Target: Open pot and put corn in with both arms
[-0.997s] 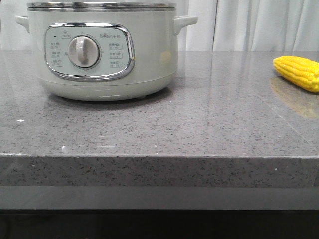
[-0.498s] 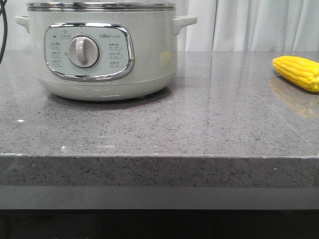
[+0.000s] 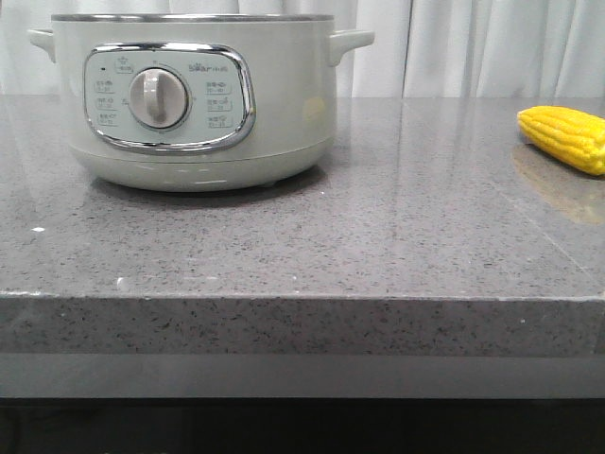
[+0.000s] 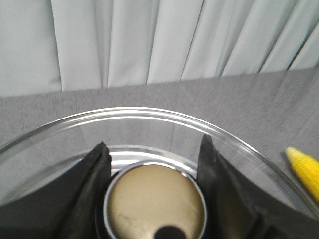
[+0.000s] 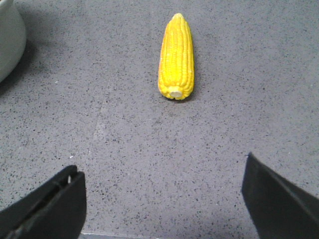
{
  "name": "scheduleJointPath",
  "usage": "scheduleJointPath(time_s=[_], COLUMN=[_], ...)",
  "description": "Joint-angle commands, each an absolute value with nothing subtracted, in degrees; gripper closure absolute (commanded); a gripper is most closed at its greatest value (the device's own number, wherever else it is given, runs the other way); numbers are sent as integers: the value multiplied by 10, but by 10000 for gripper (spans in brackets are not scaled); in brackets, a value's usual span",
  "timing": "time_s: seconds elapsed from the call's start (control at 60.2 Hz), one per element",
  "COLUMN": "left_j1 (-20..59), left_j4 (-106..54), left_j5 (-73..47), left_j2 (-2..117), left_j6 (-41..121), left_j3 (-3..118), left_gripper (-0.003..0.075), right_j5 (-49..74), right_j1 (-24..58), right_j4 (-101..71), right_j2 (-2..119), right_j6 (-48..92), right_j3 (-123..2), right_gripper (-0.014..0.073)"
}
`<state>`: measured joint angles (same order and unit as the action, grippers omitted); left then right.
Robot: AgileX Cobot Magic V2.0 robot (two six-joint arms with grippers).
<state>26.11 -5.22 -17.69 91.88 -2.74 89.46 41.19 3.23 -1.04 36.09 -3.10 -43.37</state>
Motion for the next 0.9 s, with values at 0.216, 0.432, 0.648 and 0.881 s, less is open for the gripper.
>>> scheduleJointPath(time_s=[0.216,0.432,0.648,0.881], left_j1=[261,249,182,165], left_j4=[-23,34,25,12], left_j5=[-231,-253,-257,-272], left_j2=[764,676,577,466], left_j6=[-32,-36,-49,-49], left_j3=[926,848,724,604], left_gripper=[491,491,491,491], right_j5=[374,374,375,375], right_j1=[31,31,31,31], right_j4=[-10,-10,-10,-10], right_j2=[365,365,365,375], right_j6=[-30,-30,-30,-30], right_j3=[-452,-452,-452,-452], right_gripper=[-52,-52,-52,-52])
